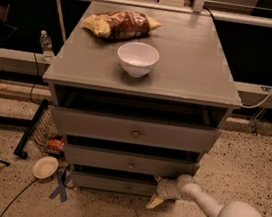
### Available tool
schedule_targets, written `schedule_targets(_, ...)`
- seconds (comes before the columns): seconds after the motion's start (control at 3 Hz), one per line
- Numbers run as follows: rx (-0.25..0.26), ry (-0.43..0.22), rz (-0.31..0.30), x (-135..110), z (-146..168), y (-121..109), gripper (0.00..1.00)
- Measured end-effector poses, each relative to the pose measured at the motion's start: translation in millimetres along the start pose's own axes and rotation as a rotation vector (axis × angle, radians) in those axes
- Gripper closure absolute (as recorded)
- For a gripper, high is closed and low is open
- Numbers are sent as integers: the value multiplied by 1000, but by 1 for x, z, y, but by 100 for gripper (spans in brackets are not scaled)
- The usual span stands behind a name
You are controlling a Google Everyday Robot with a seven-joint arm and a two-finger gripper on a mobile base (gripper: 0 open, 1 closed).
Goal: Open bottom drawer
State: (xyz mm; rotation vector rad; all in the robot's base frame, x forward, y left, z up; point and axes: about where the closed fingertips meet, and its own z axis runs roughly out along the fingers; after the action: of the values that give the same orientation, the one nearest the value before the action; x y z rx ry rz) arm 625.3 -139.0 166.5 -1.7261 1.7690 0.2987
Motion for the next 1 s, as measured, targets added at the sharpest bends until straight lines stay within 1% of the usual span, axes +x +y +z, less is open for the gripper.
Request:
schedule_targets(0.33,-4,-2,0,-1,2,2,18)
schedule_targets(0.67,-7,-4,0,-2,4,4,42)
schedule_targets(1.0,-12,-7,0,-4,7,7,72)
